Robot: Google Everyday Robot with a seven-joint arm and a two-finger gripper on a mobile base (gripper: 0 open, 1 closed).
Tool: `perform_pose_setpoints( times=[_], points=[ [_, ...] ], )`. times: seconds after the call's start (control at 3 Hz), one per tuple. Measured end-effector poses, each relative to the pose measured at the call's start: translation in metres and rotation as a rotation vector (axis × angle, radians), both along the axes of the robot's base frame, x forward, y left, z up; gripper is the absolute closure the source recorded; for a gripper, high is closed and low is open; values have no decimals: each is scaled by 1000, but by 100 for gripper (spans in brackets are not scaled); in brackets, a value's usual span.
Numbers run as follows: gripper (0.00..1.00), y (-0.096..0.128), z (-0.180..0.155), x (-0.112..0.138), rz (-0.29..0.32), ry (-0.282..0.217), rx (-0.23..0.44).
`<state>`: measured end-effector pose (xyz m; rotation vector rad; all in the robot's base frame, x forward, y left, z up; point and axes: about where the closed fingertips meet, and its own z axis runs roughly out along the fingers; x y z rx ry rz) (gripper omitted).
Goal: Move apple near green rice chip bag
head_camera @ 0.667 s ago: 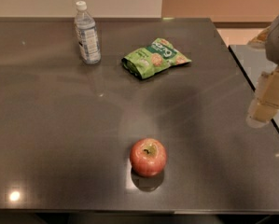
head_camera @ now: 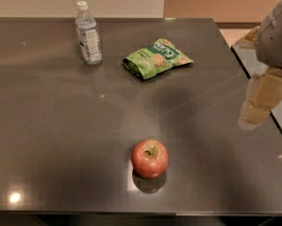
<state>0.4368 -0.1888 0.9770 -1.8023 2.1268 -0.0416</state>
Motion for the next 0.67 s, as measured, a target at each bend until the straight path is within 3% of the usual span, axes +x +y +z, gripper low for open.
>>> perform_pose_setpoints(
  times=[0.67],
  points=[
    [0,57,-44,-24,249,57,67]
  ],
)
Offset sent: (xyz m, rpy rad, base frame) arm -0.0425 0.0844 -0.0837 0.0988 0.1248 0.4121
